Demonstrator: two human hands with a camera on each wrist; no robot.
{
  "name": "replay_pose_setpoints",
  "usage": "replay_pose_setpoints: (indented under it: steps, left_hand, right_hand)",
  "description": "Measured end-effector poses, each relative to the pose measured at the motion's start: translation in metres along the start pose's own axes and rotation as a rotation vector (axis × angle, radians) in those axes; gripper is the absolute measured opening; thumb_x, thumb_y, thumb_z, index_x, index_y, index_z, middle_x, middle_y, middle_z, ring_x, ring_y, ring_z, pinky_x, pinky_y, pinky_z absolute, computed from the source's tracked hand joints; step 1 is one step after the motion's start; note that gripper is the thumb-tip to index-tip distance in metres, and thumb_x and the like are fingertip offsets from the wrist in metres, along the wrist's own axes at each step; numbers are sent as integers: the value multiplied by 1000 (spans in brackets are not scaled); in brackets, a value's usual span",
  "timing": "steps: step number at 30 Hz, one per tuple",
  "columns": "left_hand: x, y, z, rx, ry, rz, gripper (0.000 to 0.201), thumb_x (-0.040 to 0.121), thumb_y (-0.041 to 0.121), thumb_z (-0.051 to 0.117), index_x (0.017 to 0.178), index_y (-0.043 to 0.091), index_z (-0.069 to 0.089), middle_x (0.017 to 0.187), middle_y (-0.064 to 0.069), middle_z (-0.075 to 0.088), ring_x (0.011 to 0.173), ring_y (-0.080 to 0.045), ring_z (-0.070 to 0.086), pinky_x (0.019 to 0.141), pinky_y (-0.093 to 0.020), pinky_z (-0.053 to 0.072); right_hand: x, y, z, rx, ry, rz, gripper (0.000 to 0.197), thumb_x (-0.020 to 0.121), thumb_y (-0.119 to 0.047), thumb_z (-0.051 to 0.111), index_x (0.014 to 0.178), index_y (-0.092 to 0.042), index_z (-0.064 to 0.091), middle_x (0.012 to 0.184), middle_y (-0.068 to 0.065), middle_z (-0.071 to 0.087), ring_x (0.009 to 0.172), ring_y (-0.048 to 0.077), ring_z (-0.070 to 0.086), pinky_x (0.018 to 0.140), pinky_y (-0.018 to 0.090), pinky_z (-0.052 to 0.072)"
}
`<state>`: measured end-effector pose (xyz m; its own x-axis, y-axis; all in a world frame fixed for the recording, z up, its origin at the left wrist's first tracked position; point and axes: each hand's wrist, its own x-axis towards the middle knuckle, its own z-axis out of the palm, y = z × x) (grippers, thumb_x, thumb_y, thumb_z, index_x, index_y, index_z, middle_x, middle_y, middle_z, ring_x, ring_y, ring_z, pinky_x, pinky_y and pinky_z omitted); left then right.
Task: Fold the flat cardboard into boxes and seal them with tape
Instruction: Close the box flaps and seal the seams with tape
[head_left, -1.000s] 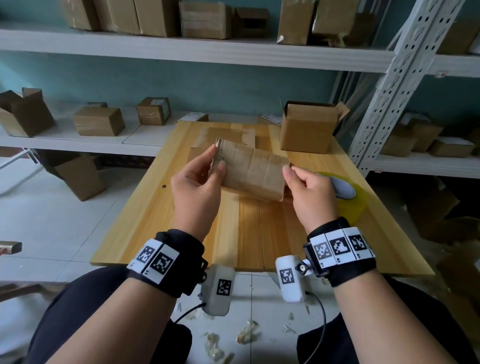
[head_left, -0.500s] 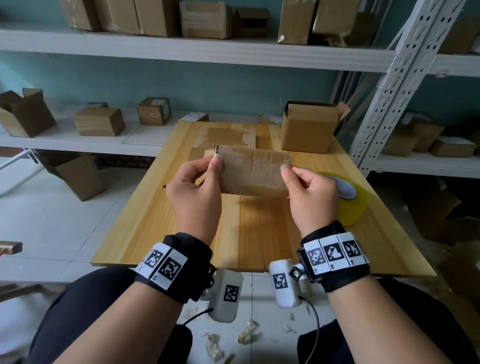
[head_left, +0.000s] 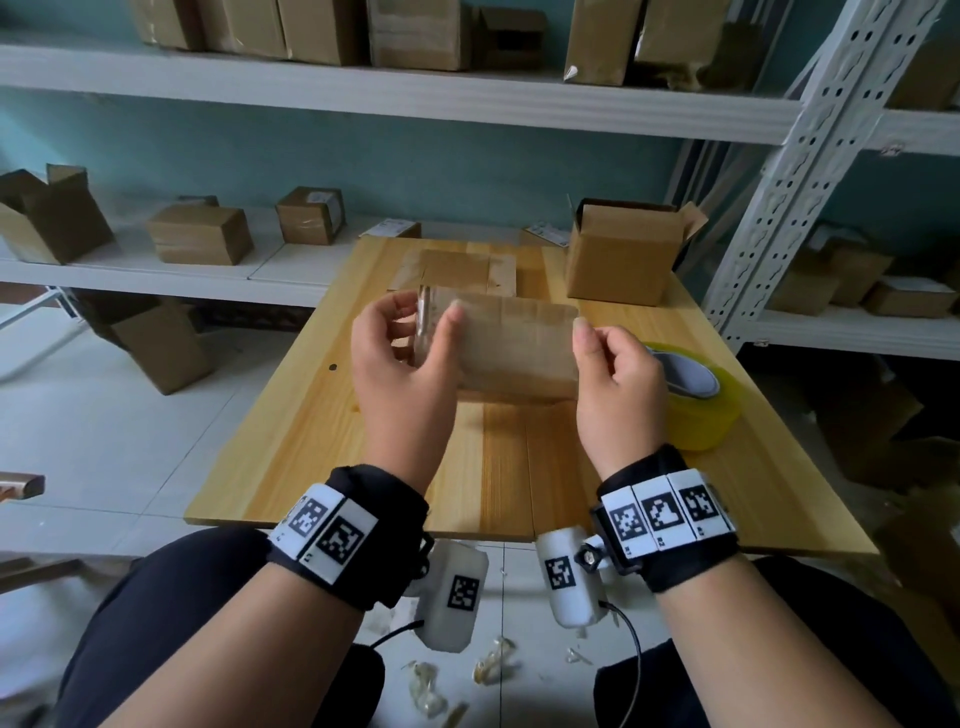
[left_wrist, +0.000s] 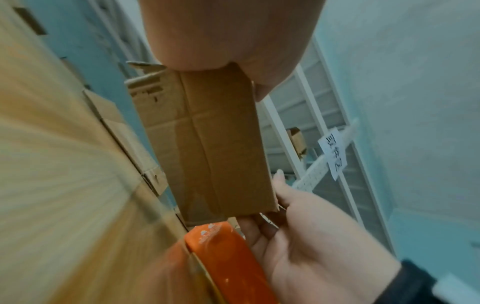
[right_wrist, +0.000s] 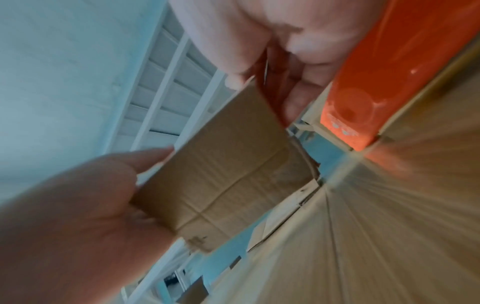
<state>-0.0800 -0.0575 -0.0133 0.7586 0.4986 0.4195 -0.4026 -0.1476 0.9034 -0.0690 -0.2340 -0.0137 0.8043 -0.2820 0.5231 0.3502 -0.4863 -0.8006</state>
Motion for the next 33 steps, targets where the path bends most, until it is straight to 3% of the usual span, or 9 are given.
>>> replay_pose_setpoints:
  steps: [3,6,8,10,15,21,24,29,33]
  left_hand:
    - [3,-6,0,23,-70,-61,71,80,65,83,134,27,57,129,9,64,120,-11,65,100,-41,59]
    - [-7,0,4,132,-122,13,79,73,57,92,133,25,52,124,22,59,117,3,60,100,-23,55]
    - [-8,2,4,110,-105,35,75,78,48,91,138,16,61,124,19,65,115,3,64,99,-19,55]
    - [-3,5,2,-67,-76,-31,61,88,38,86,140,12,67,127,6,74,117,-5,71,99,-30,60]
    - [6,12,-2,-154,7,7,32,104,33,68,125,10,78,114,7,79,106,1,71,90,-21,57]
    - [1,5,12,-100,-55,23,50,91,45,83,127,14,70,116,4,77,112,-11,73,91,-43,64]
    - [2,1,16,-77,-21,-7,52,84,46,89,121,14,69,114,6,76,110,-8,72,89,-38,65]
    - [7,-3,13,-35,-64,-15,41,95,45,79,121,13,76,111,7,78,104,-5,74,85,-31,65]
    - [19,6,11,-63,-40,-2,29,103,39,70,111,13,80,96,8,79,89,-1,74,70,-20,58]
  right_hand:
    - [-7,-7,5,-17,-69,9,41,99,-61,57,101,-20,65,87,-11,67,79,1,61,67,24,49]
    - [-15,-12,8,-37,-91,41,67,79,-79,66,113,-22,57,100,-12,68,88,3,65,69,23,54]
    - [-13,-11,6,-44,-60,49,63,77,-74,73,106,-21,55,91,-13,64,79,-4,61,63,13,48]
    - [-6,-11,1,-3,-41,63,52,83,-65,74,102,-19,58,86,-12,64,77,-6,60,62,10,44]
    - [11,-18,-9,201,9,104,31,99,-52,64,99,-22,67,88,-12,67,83,2,61,75,20,48]
    - [12,-19,-4,139,28,85,49,84,-64,75,110,-27,58,99,-17,63,92,-8,56,70,0,41]
    - [9,-14,4,111,52,89,49,83,-61,80,110,-26,59,97,-19,62,90,-6,56,66,3,42]
    - [7,-3,9,118,77,92,26,101,-47,65,105,-21,62,92,-12,65,82,-6,59,64,3,40]
    - [14,-12,3,145,105,73,30,99,-52,65,108,-24,62,95,-15,65,88,-6,61,67,4,44]
